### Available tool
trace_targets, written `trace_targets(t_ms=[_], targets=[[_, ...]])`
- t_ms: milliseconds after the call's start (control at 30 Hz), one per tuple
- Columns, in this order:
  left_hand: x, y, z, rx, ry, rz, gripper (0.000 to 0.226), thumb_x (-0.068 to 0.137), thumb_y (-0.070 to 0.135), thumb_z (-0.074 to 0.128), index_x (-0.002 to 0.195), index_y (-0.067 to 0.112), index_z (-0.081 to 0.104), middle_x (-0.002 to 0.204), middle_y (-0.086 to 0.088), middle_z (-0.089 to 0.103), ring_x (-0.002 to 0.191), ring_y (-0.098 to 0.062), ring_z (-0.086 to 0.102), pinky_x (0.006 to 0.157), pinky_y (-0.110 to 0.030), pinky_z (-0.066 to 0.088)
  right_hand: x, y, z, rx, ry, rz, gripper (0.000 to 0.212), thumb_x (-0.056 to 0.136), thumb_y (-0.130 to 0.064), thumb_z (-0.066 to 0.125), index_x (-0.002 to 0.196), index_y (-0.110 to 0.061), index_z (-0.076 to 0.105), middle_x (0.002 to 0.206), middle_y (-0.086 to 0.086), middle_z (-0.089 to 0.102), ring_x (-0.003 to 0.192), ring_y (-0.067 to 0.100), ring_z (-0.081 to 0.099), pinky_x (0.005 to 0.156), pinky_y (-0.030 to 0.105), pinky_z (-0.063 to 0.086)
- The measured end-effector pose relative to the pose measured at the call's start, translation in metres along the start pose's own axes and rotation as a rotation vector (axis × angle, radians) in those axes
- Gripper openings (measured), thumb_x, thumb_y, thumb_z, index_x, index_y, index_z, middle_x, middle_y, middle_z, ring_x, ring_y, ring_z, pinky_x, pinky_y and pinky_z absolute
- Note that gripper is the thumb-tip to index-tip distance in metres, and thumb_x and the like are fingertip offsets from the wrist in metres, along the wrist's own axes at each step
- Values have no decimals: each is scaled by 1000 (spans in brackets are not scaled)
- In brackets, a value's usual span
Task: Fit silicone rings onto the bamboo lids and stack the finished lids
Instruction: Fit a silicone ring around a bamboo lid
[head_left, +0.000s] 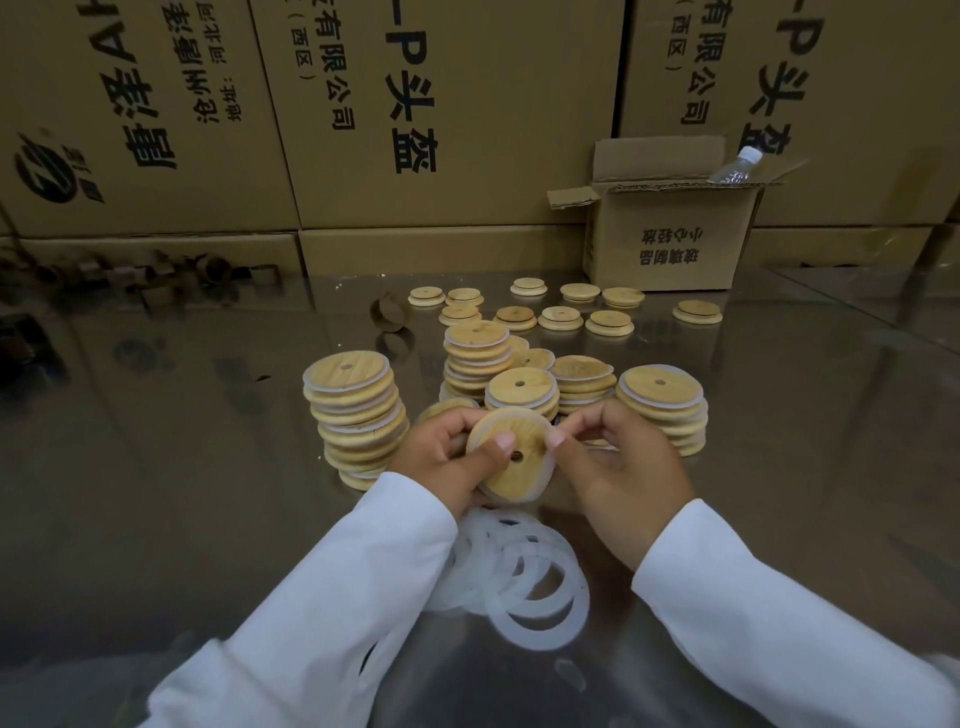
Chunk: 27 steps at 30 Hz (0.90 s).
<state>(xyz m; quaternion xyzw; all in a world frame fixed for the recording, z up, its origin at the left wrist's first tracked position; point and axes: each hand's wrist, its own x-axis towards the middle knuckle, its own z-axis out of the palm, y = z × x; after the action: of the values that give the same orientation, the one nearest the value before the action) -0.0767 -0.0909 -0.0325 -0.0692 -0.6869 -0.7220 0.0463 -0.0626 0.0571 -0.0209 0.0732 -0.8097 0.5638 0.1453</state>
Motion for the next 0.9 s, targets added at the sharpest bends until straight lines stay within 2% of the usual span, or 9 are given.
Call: trace_targets(t_ms=[100, 200, 267, 367, 467, 600, 667, 733, 900], targets=[[1, 1, -1, -40, 22, -5, 13, 82, -2, 59, 81, 11, 62, 71, -4, 69, 71, -22, 64, 61, -36, 57, -2, 0, 1, -53, 14, -38, 11, 85, -23, 63, 77, -26, 56, 82, -14, 62, 73, 1, 62, 66, 17, 47], [1, 0, -1, -21, -21, -14, 17, 79, -3, 62, 83, 13, 64, 74, -3, 70, 76, -23, 66, 71, -40, 56, -2, 0, 1, -29, 54, -45, 15, 86, -21, 62, 74, -28, 56, 83, -9, 64, 77, 7, 62, 70, 24, 50], [0, -1, -1, 2, -24, -6, 15, 78, -1, 64, 82, 14, 65, 76, -4, 71, 79, -25, 66, 78, -42, 54, -2, 0, 0, -49, 45, -49, 16, 86, -20, 62, 74, -28, 56, 83, -9, 64, 76, 7, 61, 68, 24, 50], [0, -2, -2, 59, -8, 32, 14, 79, 2, 64, 79, 16, 65, 78, -6, 69, 80, -26, 64, 80, -44, 53, 1, 2, 0, -78, 32, -15, 17, 86, -16, 61, 73, -25, 55, 82, -10, 62, 77, 6, 59, 67, 22, 50], [1, -3, -3, 113, -5, 56, 15, 79, 3, 65, 79, 18, 64, 80, -5, 68, 82, -27, 65, 79, -44, 53, 4, 2, -1, -14, 5, 106, 17, 87, -9, 59, 73, -18, 54, 81, -3, 60, 67, 10, 61, 62, 32, 58], [0, -3, -2, 138, 1, 59, 18, 80, 2, 65, 77, 20, 64, 73, 1, 68, 75, -20, 64, 76, -41, 53, 3, 2, -1, 12, -44, 173, 16, 89, -9, 56, 75, -15, 52, 84, -3, 57, 54, 10, 64, 53, 25, 57], [0, -3, -2, 114, 4, 37, 18, 80, 1, 63, 76, 19, 64, 72, 0, 68, 76, -23, 64, 78, -44, 52, 2, 2, -1, -4, -58, 163, 16, 90, -10, 55, 76, -16, 52, 85, -4, 57, 55, 7, 64, 57, 30, 58], [1, -2, -2, 92, 4, 22, 17, 81, 1, 62, 77, 17, 63, 74, -4, 67, 77, -26, 63, 80, -46, 52, 3, 1, -1, -24, -76, 144, 16, 90, -11, 56, 75, -19, 53, 87, -2, 60, 59, 13, 64, 62, 36, 59], [1, 0, 0, -17, 37, 29, 13, 82, -2, 59, 81, 11, 62, 76, -9, 66, 76, -26, 62, 77, -44, 51, 2, 1, -1, 31, -78, 115, 9, 85, -25, 62, 78, -22, 58, 84, 0, 68, 80, 16, 65, 79, 44, 55]])
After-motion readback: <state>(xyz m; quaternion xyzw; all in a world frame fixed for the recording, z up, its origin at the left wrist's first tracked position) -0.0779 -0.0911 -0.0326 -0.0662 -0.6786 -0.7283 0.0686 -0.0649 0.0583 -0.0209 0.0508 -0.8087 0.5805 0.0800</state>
